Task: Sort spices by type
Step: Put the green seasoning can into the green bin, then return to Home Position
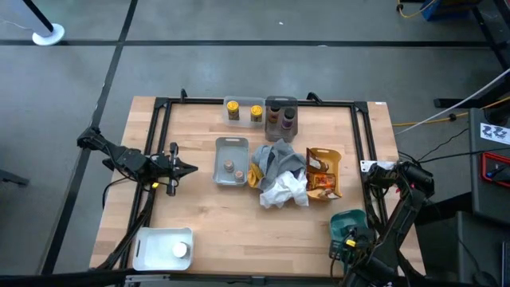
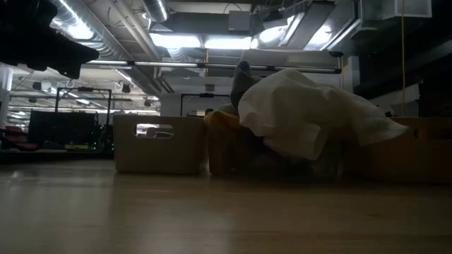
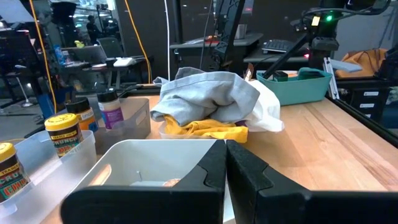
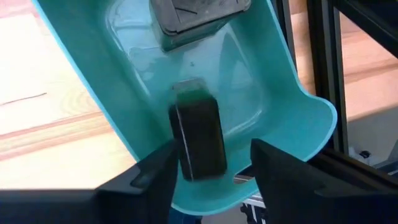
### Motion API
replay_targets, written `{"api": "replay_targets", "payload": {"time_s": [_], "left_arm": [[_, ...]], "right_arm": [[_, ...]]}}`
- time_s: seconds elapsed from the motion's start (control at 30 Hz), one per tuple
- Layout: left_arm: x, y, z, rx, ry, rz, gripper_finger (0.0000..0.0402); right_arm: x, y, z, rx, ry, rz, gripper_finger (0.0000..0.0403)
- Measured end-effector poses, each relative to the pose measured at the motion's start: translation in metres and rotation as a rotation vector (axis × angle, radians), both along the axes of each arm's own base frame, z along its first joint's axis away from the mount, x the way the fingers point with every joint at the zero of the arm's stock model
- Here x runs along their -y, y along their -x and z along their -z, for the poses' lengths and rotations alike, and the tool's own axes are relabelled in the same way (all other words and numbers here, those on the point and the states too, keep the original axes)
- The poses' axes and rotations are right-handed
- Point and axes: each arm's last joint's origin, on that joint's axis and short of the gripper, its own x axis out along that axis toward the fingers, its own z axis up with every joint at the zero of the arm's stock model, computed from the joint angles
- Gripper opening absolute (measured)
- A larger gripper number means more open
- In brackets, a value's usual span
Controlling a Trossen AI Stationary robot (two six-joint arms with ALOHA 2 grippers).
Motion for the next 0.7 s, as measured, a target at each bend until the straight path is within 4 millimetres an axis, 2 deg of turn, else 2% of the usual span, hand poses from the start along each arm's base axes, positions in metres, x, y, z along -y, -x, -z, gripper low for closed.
{"api": "replay_targets", "payload": {"time_s": [0.17,0.3,0.47,0.7], "left_arm": [[0.000,0.000,0.000,0.000,0.000,0.000,0.0004],[0.000,0.000,0.000,0.000,0.000,0.000,0.0004],[0.000,0.000,0.000,0.000,0.000,0.000,0.0004],[0.000,0.000,0.000,0.000,0.000,0.001,0.0004]], "right_arm": [[0.000,0.000,-0.001,-0.001,0.003,0.000,0.0233],[0.001,0.000,-0.011,0.016,0.027,-0.004,0.0252],[0.005,-0.003,-0.031,0.132,0.099,-0.022,0.0261],[0.011,-0.007,-0.045,0.345,0.168,-0.047,0.0261]]}}
